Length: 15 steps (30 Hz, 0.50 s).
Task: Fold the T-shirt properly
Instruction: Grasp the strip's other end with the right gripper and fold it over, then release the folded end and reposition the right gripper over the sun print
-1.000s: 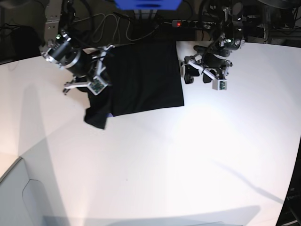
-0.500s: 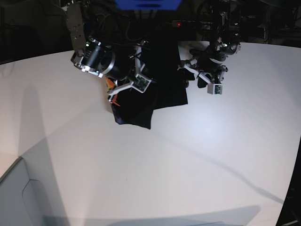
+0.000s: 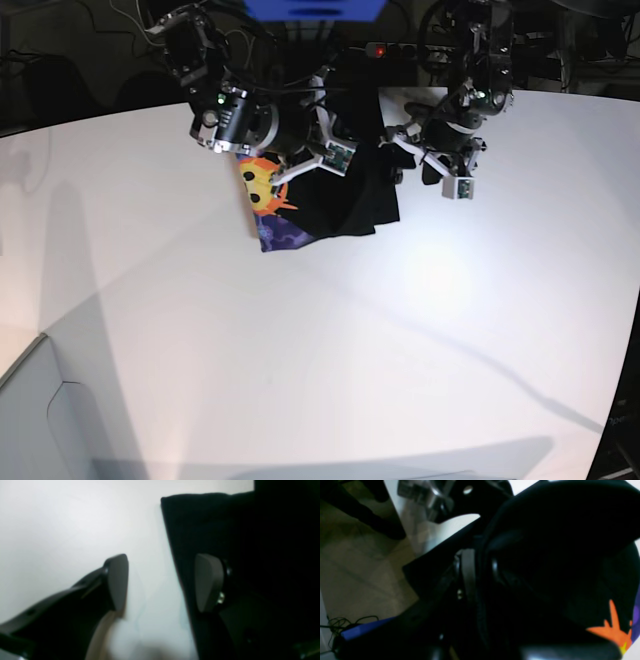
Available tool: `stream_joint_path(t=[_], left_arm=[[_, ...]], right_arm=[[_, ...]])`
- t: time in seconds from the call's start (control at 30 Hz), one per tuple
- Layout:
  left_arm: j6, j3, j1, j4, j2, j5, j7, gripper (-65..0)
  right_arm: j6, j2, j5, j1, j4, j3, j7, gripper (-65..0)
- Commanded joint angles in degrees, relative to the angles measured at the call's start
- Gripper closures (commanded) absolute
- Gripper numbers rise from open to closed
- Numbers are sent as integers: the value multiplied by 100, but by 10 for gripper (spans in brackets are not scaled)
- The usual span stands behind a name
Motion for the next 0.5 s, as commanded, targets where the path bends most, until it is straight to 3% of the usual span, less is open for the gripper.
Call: stream_joint_path(t=[0.0, 0.47], left_arm=[[23, -9, 52, 170, -40, -13, -19, -403], [-3, -1099, 483, 785, -40, -13, -1, -406]], right_arm=[[66, -28, 117, 112, 103, 4, 156, 0], [66, 297, 108, 235, 120, 13, 148, 0]])
